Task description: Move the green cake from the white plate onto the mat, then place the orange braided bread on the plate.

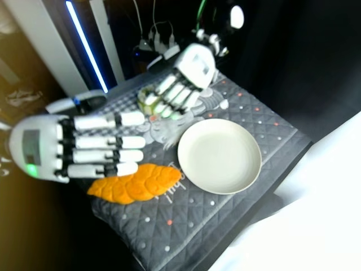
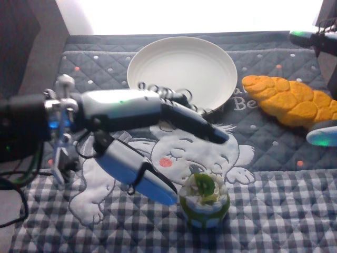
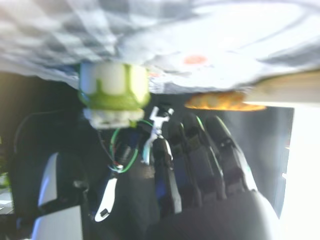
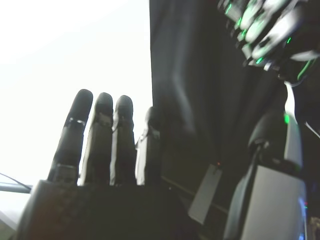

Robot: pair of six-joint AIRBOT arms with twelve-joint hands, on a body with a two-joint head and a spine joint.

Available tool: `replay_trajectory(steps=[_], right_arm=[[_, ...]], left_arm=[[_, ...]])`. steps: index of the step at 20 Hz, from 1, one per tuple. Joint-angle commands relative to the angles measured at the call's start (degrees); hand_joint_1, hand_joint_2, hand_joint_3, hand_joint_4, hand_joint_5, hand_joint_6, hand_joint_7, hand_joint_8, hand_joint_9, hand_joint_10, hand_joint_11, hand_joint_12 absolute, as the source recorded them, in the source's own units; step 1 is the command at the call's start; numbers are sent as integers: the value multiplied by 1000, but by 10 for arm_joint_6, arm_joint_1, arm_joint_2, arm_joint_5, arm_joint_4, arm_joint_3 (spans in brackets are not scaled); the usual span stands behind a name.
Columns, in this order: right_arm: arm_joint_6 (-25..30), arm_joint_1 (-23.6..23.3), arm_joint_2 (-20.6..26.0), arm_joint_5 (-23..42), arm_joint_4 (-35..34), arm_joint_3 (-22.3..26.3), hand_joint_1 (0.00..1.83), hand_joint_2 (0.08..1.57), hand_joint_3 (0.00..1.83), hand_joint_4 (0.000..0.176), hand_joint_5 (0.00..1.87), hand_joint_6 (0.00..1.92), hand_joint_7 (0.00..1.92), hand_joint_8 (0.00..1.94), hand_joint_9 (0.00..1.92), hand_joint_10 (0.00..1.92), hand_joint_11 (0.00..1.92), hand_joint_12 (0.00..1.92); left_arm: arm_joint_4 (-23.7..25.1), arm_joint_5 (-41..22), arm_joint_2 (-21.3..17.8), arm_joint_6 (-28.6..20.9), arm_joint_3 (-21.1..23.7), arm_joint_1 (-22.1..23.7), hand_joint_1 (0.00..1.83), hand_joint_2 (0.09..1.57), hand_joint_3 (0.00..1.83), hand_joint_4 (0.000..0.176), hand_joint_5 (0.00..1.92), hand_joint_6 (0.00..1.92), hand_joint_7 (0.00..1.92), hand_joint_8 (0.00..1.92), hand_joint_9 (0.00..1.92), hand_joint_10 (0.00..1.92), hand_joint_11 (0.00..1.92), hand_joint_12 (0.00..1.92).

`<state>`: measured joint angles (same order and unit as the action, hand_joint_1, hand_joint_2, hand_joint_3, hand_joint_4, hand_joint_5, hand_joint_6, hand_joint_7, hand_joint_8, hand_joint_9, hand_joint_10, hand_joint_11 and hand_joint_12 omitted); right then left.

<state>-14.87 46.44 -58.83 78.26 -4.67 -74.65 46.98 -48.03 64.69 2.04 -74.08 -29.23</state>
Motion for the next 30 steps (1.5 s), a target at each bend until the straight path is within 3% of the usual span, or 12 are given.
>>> replay_trajectory(steps=[1, 8, 9, 10, 11, 13, 17, 18, 20, 23, 29, 30], right_arm=[[6, -4, 6, 58, -17, -6, 754, 740, 2, 96, 329, 0, 326, 0, 302, 0, 0, 1002], [6, -4, 1, -3, -24, -36, 837, 700, 0, 106, 287, 2, 305, 1, 308, 9, 22, 877], [6, -4, 0, -10, -26, -40, 788, 703, 0, 77, 294, 0, 323, 0, 352, 3, 4, 994], [6, -5, -2, -20, -29, -45, 803, 708, 1, 70, 291, 0, 325, 0, 354, 2, 0, 957], [6, -5, -4, -27, -31, -49, 824, 715, 2, 43, 289, 0, 340, 3, 366, 4, 0, 928], [6, -5, -13, -55, -36, -64, 847, 710, 0, 20, 311, 4, 381, 9, 396, 10, 18, 893], [7, -5, -22, -92, -42, -82, 843, 684, 0, 4, 327, 0, 407, 0, 450, 5, 116, 910], [8, -5, -25, -101, -44, -86, 835, 646, 0, 46, 323, 0, 368, 0, 431, 0, 108, 1030], [12, -5, -33, -122, -44, -98, 823, 635, 0, 56, 319, 0, 350, 4, 397, 0, 96, 1033], [23, -5, -50, -156, -41, -117, 835, 634, 0, 22, 294, 0, 385, 0, 422, 2, 148, 821], [37, -5, -70, -174, -26, -131, 913, 686, 2, 36, 348, 8, 403, 6, 439, 11, 114, 814], [38, -5, -72, -174, -26, -132, 958, 719, 0, 13, 417, 1, 436, 1, 479, 7, 192, 744]], left_arm=[[-45, -59, -9, 8, 3, -1, 821, 821, 3, 18, 538, 0, 579, 1, 550, 4, 36, 1215], [-204, -104, -59, 116, 17, -50, 920, 852, 10, 0, 420, 1, 369, 2, 310, 3, 16, 655], [-216, -111, -62, 126, 18, -51, 860, 869, 3, 60, 316, 3, 252, 4, 186, 6, 67, 179], [-234, -121, -67, 141, 20, -53, 810, 814, 0, 71, 393, 6, 328, 3, 264, 5, 183, 135], [-246, -129, -69, 149, 21, -56, 785, 845, 3, 7, 447, 7, 379, 4, 314, 7, 235, 137], [-273, -150, -77, 164, 26, -67, 780, 894, 17, 2, 438, 0, 329, 0, 220, 0, 76, 67], [-281, -159, -81, 168, 33, -78, 837, 865, 3, 20, 479, 0, 357, 0, 265, 0, 3, 420], [-281, -161, -83, 169, 35, -80, 850, 819, 0, 4, 489, 1, 405, 7, 295, 8, 0, 485], [-282, -165, -84, 171, 38, -81, 918, 790, 0, 0, 504, 4, 469, 10, 386, 19, 29, 631], [-282, -169, -84, 176, 42, -81, 932, 787, 0, 0, 472, 0, 461, 2, 458, 12, 142, 750], [-282, -171, -83, 176, 45, -86, 834, 885, 7, 0, 463, 12, 409, 7, 377, 11, 0, 795], [-282, -171, -83, 176, 45, -87, 846, 863, 0, 0, 490, 7, 446, 4, 434, 12, 47, 898]])
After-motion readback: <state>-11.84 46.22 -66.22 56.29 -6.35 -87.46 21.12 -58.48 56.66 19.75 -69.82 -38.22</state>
